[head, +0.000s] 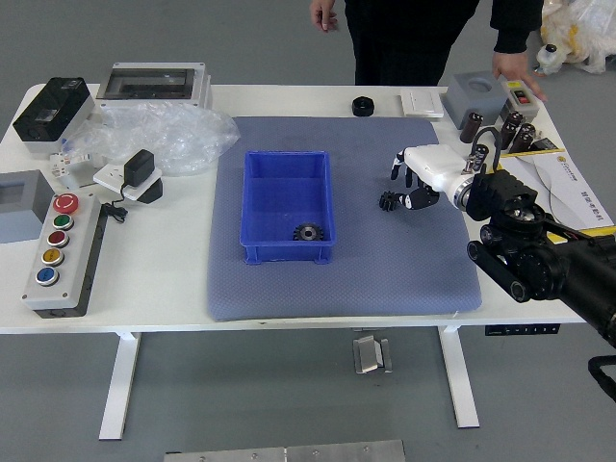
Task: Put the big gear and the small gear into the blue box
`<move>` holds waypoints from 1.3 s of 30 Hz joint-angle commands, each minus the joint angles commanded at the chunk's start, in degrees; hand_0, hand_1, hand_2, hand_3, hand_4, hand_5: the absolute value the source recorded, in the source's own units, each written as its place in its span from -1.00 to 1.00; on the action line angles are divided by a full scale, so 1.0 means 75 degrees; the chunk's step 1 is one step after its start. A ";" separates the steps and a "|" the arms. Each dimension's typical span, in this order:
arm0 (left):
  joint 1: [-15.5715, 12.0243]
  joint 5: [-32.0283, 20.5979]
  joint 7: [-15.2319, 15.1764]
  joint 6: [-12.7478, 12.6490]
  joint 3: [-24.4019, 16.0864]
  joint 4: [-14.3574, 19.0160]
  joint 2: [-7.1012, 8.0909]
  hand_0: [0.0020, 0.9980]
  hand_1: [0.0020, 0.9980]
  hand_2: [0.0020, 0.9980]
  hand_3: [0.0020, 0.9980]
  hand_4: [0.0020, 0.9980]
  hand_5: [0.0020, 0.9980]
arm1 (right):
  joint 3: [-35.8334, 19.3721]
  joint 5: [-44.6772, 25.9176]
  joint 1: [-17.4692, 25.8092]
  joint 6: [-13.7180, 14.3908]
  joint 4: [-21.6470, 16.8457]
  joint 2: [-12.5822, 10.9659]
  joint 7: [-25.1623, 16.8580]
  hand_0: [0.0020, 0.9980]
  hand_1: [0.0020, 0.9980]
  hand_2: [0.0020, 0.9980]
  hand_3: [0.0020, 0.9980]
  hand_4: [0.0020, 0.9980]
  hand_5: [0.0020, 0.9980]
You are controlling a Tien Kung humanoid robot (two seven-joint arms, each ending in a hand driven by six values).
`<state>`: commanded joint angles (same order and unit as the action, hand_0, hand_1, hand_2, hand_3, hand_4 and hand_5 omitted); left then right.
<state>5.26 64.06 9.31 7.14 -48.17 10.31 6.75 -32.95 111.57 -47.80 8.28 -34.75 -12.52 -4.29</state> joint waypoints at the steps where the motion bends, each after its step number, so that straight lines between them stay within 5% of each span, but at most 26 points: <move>1: -0.0003 -0.0001 0.0001 0.0000 0.0003 0.0000 0.0001 0.71 0.65 0.61 0.66 0.35 -0.39 | 0.0008 -0.0008 0.0001 -0.0013 -0.0010 0.0000 0.0002 0.16 -0.22 -0.11 0.09 0.40 -0.69; 11: -0.0025 0.0004 0.0008 -0.0002 0.0003 0.0000 0.0022 0.71 0.65 0.61 0.66 0.35 -0.39 | -0.0093 0.0015 -0.0052 -0.0435 -0.0195 -0.0111 0.0083 0.16 -0.20 -0.05 0.16 0.46 -0.67; 12: -0.0023 0.0009 0.0008 -0.0001 0.0000 0.0000 0.0021 0.71 0.65 0.61 0.66 0.35 -0.39 | -0.0110 0.0014 -0.0059 -0.0496 -0.0208 -0.0123 0.0094 0.11 -0.17 0.04 0.22 0.59 -0.47; 23: -0.0036 0.0029 0.0016 0.0001 -0.0012 0.0000 0.0027 0.71 0.65 0.61 0.66 0.35 -0.38 | -0.0135 -0.0005 -0.0093 -0.0942 -0.0233 -0.0120 0.0259 0.02 -0.17 0.04 0.24 0.66 -0.29; 39: -0.0010 0.0035 0.0016 0.0004 0.0002 0.0000 -0.0002 0.71 0.65 0.61 0.66 0.35 -0.39 | -0.0298 0.0078 -0.0102 -0.0859 0.0008 0.0103 0.0271 0.05 -0.17 0.05 0.25 0.71 -0.26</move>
<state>5.18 64.32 9.42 7.17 -48.16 10.31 6.74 -35.19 112.15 -48.57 1.84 -34.69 -11.75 -2.26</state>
